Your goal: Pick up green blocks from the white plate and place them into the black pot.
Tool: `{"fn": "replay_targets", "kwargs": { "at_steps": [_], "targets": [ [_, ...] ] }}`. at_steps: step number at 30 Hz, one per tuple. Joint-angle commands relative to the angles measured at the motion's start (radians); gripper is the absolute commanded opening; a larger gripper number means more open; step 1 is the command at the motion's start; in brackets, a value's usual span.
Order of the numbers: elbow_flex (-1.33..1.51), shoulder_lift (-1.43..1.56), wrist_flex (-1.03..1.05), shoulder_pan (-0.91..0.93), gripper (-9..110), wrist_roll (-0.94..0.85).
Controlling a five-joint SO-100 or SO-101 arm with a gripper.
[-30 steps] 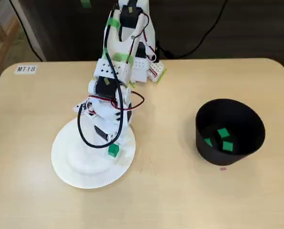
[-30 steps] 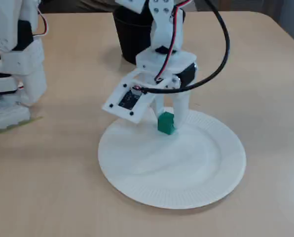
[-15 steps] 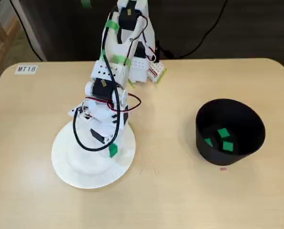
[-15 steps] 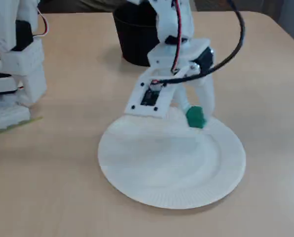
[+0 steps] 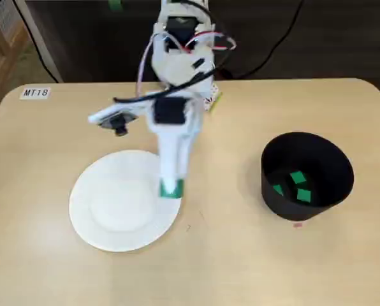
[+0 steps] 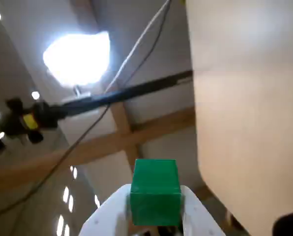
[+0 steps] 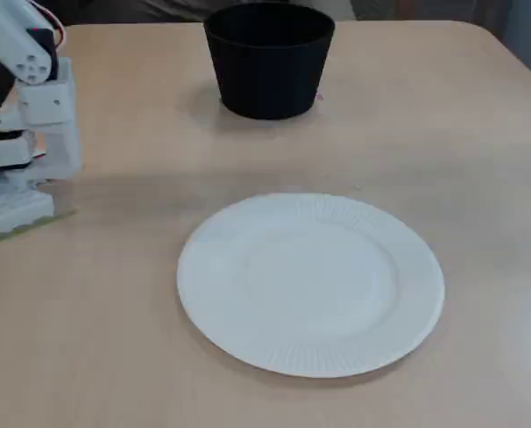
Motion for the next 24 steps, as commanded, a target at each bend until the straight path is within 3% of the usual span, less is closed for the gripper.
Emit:
{"fn": "replay_targets", "kwargs": {
  "at_steps": [1,9,20,24],
  "targets": [
    [0.164,0.155,-0.149,-0.184,-2,-0.051],
    [0.528,0.279,-0.367,-0.367,-2,-0.138],
    [0.557,0.225,-0.380,-0.428,-2,-0.201],
    [0.551,0.233,-0.328,-0.437,20,-0.245]
  ]
}}
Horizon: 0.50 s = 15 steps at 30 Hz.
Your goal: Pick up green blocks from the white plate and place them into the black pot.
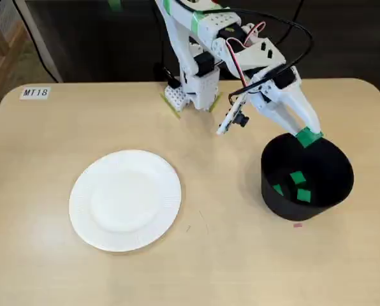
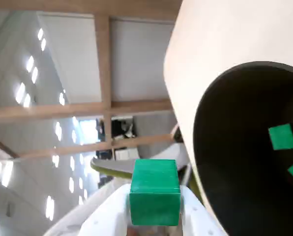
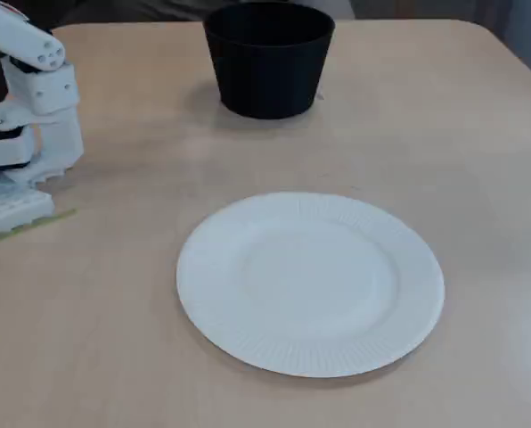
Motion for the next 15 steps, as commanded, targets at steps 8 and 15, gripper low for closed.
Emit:
{"fn": "replay_targets", "kwargs": {
  "at_steps": [8,15],
  "targets": [
    [-0.040,0.020,0.150,0.015,40,-0.067],
    [-0.057,0.061,0.161,0.067,5,-0.034]
  ]
}}
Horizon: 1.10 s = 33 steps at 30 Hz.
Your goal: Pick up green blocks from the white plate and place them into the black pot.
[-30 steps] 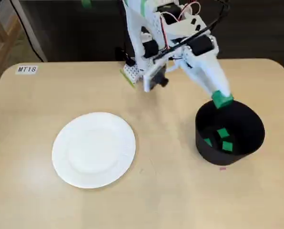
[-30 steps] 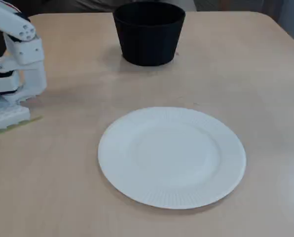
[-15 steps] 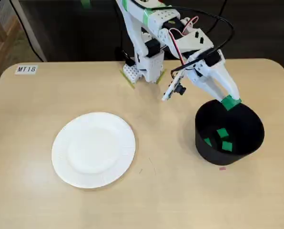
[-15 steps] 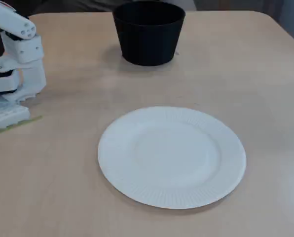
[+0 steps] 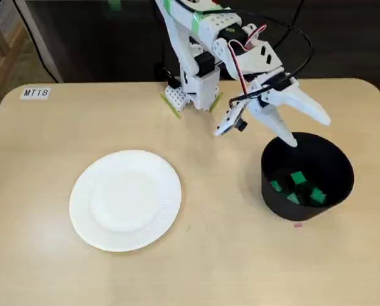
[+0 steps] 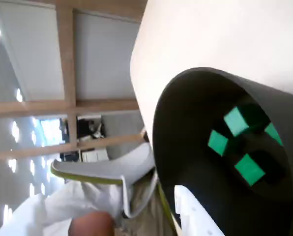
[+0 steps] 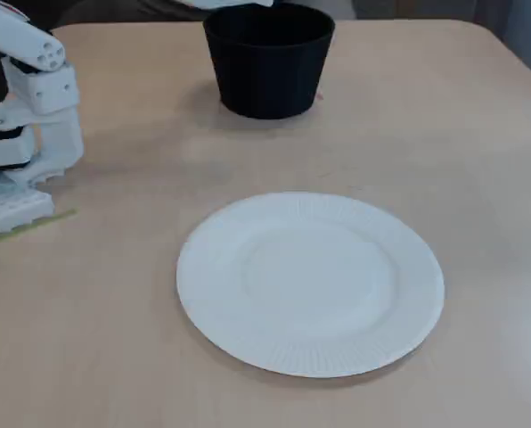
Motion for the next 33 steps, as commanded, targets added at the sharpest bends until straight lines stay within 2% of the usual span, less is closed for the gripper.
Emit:
{"fn": "replay_targets", "kwargs": {
  "at_steps": [1,5,11,13,24,33],
  "targets": [
    [-0.058,0.075,0.034,0.060,-2,0.037],
    [-0.098,0.202,0.215,0.221,-2,0.041],
    [-0.301,0.265,0.626,0.471,-2,0.055],
    [-0.279,0.333,0.703,0.529,-2,0.077],
    [0.252,0.793,0.712,0.577,-2,0.094],
    [0.474,0.805,0.690,0.612,-2,0.018]
  ]
}}
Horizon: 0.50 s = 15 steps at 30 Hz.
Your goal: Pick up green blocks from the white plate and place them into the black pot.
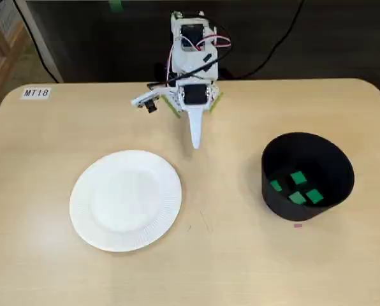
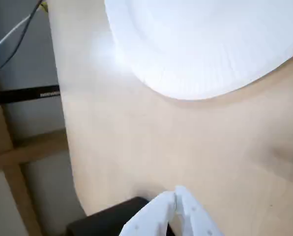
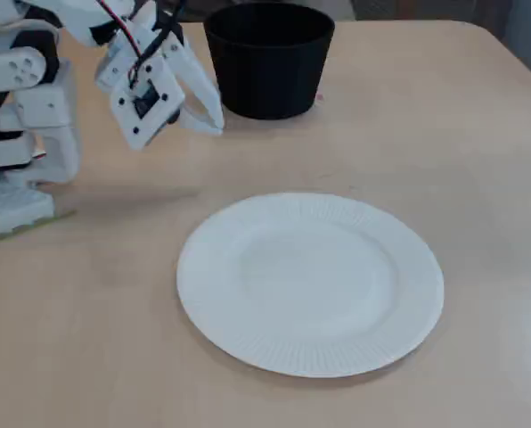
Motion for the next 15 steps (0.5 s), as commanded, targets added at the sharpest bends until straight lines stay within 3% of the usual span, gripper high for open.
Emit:
{"fn": "replay_targets", "kwargs": {
  "at_steps": [1,15],
  "targets": [
    [0.051,0.006,-0.026,0.020,-2,-0.025],
    [0.052,0.006,-0.032,0.017,-2,-0.034]
  ]
}}
